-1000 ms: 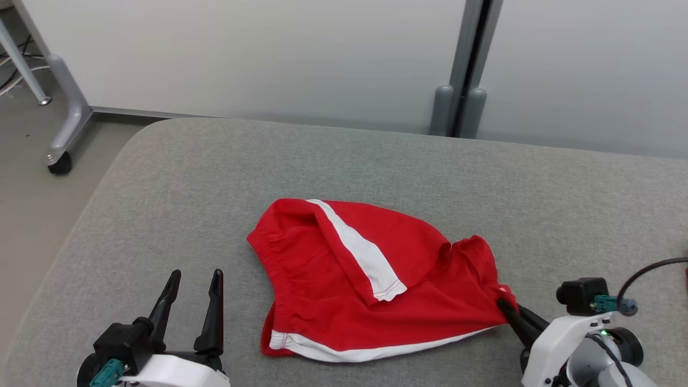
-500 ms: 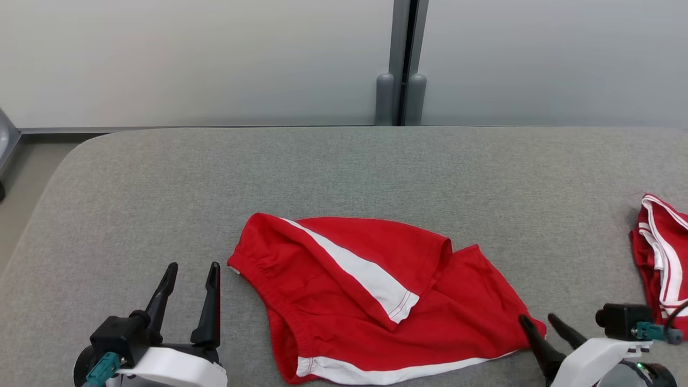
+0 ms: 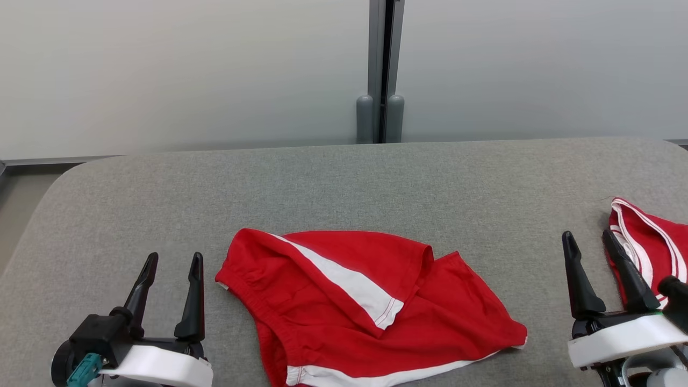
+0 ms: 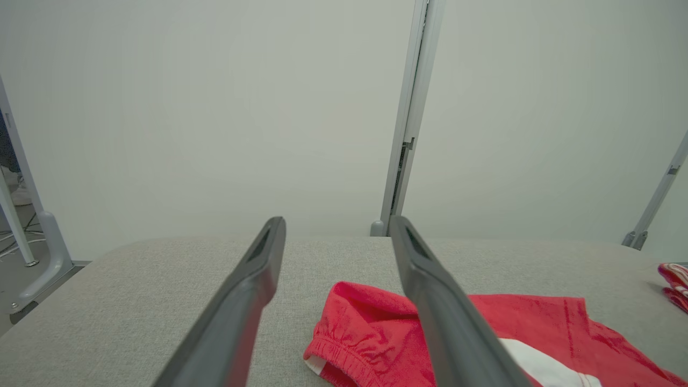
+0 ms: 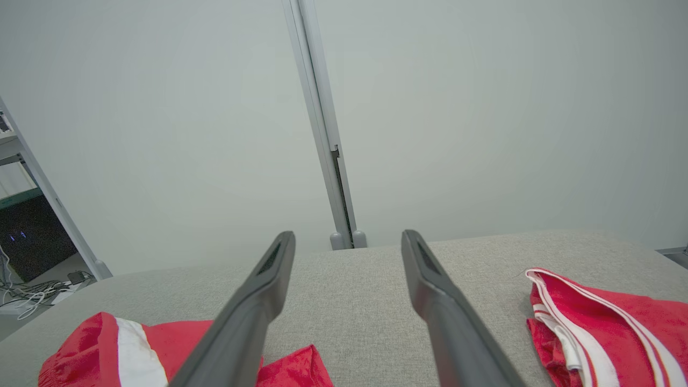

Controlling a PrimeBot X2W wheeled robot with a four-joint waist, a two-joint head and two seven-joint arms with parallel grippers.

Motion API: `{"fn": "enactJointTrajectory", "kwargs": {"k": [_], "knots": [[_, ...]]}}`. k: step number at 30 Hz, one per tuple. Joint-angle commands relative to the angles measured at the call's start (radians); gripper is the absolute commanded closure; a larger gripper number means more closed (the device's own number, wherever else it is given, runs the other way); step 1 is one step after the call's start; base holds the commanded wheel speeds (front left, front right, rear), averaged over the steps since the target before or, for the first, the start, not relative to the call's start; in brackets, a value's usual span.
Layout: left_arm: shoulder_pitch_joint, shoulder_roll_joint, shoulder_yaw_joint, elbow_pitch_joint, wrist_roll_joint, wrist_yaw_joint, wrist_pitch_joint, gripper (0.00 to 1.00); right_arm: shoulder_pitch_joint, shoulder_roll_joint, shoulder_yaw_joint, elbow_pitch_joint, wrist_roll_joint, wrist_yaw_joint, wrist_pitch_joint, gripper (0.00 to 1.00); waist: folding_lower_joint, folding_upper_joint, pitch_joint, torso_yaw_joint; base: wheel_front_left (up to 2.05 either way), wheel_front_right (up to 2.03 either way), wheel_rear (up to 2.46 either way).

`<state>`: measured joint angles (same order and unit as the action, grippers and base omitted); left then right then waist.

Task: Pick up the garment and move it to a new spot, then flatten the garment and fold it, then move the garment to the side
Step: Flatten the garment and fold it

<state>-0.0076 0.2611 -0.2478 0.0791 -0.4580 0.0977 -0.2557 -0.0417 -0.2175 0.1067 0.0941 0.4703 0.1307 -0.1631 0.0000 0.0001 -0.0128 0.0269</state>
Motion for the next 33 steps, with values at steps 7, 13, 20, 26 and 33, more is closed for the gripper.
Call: {"fn": "enactJointTrajectory", "kwargs": {"k": [7,13,20,26,33], "knots": [[0.032,0.019,0.009,-0.065,0.021,0.028,0.000,0.00,0.023,0.017,-0.029,-0.046,-0.088,0.000,-0.070,0.00,0.0000,-0.0001,-0.030,-0.014,0.00,0.00,0.00],[0.050,0.024,0.003,-0.090,0.024,0.038,0.010,0.00,0.040,0.018,-0.029,-0.031,-0.092,0.000,-0.081,0.00,0.0000,-0.0001,-0.035,-0.012,0.00,0.00,0.00],[0.066,0.022,-0.005,-0.085,0.015,0.043,0.019,0.00,0.043,0.019,-0.031,-0.014,-0.099,0.000,-0.087,0.00,0.0000,-0.0001,-0.034,-0.010,0.00,0.00,0.00],[0.063,0.025,-0.017,-0.087,0.012,0.041,0.032,0.00,0.041,0.012,-0.030,-0.005,-0.104,0.000,-0.082,0.00,0.0000,-0.0001,-0.036,-0.006,0.00,0.00,0.00],[0.090,0.036,-0.094,-0.141,-0.033,0.046,0.296,0.00,0.070,-0.018,-0.068,0.058,-0.116,0.000,0.070,0.00,0.0000,-0.0001,-0.029,0.010,0.00,0.00,0.00]]}}
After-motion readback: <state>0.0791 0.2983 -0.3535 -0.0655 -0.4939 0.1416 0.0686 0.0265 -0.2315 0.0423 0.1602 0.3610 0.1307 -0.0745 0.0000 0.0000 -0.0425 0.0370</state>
